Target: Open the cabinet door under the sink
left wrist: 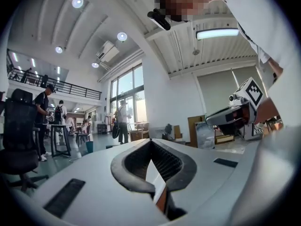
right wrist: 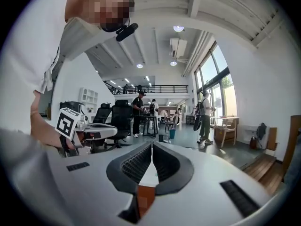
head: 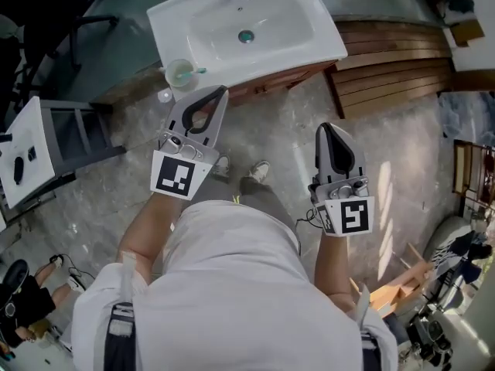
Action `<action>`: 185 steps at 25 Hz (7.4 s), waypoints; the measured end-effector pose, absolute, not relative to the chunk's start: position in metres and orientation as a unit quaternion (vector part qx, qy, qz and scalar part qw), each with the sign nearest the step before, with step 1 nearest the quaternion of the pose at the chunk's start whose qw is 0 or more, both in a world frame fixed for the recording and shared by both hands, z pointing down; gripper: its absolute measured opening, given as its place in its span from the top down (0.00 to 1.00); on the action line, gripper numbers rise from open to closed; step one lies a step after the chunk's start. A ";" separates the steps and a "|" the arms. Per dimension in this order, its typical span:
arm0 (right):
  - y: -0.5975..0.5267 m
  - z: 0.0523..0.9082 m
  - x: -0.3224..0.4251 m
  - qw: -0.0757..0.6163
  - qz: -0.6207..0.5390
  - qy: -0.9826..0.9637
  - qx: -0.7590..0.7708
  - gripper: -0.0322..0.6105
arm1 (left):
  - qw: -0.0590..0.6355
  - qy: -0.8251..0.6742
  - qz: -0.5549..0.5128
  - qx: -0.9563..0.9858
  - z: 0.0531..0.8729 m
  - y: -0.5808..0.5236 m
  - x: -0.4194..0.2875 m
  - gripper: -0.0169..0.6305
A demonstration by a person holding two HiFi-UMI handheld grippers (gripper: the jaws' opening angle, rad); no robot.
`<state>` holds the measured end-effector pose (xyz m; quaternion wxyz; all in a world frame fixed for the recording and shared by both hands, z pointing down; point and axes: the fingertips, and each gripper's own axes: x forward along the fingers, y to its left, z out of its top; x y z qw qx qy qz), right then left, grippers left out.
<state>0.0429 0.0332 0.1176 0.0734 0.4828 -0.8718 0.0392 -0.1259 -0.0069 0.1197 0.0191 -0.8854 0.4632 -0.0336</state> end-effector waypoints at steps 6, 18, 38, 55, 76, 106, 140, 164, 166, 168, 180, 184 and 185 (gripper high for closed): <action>-0.002 0.204 0.051 0.102 0.078 -0.884 0.450 0.89 | 0.071 0.425 -0.155 -0.889 0.185 -0.005 -0.087 0.96; -0.044 0.432 0.030 0.171 0.092 -0.886 0.420 0.89 | 0.027 0.399 -0.149 -0.904 0.390 -0.030 -0.077 0.96; -0.076 0.643 0.015 0.182 0.072 -0.895 0.400 0.81 | 0.010 0.405 -0.118 -0.907 0.587 -0.056 -0.053 0.96; -0.119 0.748 -0.010 0.203 0.016 -0.903 0.379 0.74 | 0.017 0.406 -0.105 -0.908 0.674 -0.071 -0.048 0.96; -0.129 0.766 -0.023 0.281 -0.027 -0.884 0.373 0.80 | 0.013 0.394 -0.098 -0.914 0.692 -0.073 -0.050 0.96; -0.082 0.761 0.032 0.310 -0.024 -0.894 0.323 0.80 | -0.017 0.428 -0.099 -0.898 0.695 -0.102 0.002 0.96; -0.033 0.771 0.100 0.317 0.042 -0.882 0.346 0.80 | -0.029 0.319 -0.131 -0.938 0.695 -0.066 0.091 0.97; 0.019 0.745 0.234 0.326 0.108 -0.821 0.455 0.81 | 0.000 0.239 -0.158 -0.958 0.688 -0.021 0.220 0.97; 0.025 0.743 0.241 0.326 0.115 -0.820 0.457 0.81 | 0.004 0.233 -0.151 -0.961 0.685 -0.019 0.232 0.97; 0.029 0.743 0.244 0.323 0.119 -0.819 0.459 0.81 | 0.001 0.223 -0.154 -0.963 0.686 -0.018 0.241 0.97; 0.041 0.743 0.252 0.307 0.127 -0.819 0.468 0.81 | 0.019 0.217 -0.147 -0.965 0.678 -0.027 0.264 0.96; 0.041 0.740 0.249 0.308 0.123 -0.819 0.467 0.81 | 0.017 0.226 -0.153 -0.962 0.677 -0.028 0.256 0.96; 0.042 0.739 0.249 0.308 0.123 -0.820 0.467 0.81 | 0.016 0.227 -0.154 -0.962 0.677 -0.027 0.254 0.96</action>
